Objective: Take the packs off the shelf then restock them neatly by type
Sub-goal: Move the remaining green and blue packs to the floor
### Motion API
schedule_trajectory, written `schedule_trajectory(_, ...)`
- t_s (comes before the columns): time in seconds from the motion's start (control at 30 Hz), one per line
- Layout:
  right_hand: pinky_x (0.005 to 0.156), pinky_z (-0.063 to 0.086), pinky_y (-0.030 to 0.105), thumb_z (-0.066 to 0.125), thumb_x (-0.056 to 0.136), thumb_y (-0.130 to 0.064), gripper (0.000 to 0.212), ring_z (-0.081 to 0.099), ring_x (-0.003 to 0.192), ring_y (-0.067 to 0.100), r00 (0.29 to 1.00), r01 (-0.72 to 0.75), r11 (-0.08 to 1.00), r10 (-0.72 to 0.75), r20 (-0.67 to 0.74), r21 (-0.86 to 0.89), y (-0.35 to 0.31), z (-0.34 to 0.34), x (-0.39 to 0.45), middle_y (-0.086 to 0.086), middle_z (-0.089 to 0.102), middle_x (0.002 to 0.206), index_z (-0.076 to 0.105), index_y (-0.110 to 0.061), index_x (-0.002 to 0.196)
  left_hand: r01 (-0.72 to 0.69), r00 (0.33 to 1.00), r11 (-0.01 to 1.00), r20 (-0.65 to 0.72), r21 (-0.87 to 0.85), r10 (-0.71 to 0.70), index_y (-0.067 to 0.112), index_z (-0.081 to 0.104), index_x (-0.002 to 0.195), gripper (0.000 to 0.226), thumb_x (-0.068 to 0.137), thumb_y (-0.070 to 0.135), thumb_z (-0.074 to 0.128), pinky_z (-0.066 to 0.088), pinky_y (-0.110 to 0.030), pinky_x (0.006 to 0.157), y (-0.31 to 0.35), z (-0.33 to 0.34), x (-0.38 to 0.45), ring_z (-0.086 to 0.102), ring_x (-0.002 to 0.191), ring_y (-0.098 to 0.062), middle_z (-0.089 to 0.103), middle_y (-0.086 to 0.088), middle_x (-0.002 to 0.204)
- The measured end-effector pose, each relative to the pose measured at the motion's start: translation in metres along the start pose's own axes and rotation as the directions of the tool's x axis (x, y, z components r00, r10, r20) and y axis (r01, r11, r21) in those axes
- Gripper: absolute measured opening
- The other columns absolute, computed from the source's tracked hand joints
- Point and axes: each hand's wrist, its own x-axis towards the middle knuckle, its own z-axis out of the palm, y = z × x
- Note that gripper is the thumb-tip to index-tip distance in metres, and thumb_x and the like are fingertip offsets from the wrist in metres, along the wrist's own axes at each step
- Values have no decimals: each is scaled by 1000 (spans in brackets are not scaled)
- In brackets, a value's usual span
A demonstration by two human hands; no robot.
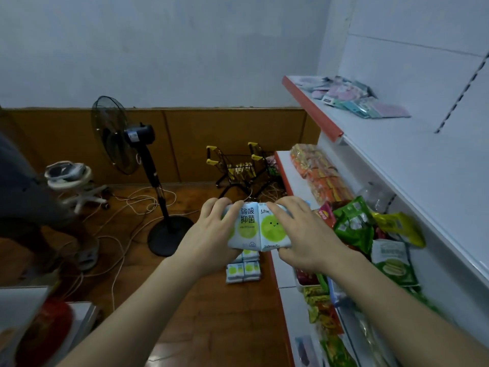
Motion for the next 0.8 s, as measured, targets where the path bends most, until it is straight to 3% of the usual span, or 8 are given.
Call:
schedule_trajectory(0.33,114,33,50,63,77,-43,92,10,148,24,991,-35,999,36,128,-11,65,98,179,0,24,155,20,-21,155,16,995,998,98,-66,-9,26,15,154,97,80,54,72,46,-44,106,-122,101,145,11,146,-28,24,-1,152)
schedule_trajectory(0.57,119,22,52,68,78,-41,86,19,148,28,979,-59,998,64,196,-31,110,183,271,-3,34,155,29,-26,153,22,975,999,221,-44,-11,22,23,152,95,78,51,73,53,-47,93,-191,184,229,21,142,-30,31,-4,150)
schedule_trajectory(0.7,119,20,51,69,79,-45,88,20,147,28,968,-66,997,72,240,-32,139,243,309,-4,33,156,27,-28,154,54,964,998,260,18,-57,27,26,150,92,77,59,72,42,-52,104,-214,245,259,26,142,-30,36,1,150)
schedule_trajectory(0.8,118,20,49,68,80,-44,87,19,146,27,960,-61,998,58,275,-1,162,295,331,-4,32,157,26,-28,154,75,954,995,286,64,-91,27,36,145,92,70,62,76,46,-52,91,-227,296,277,38,135,-32,48,0,142)
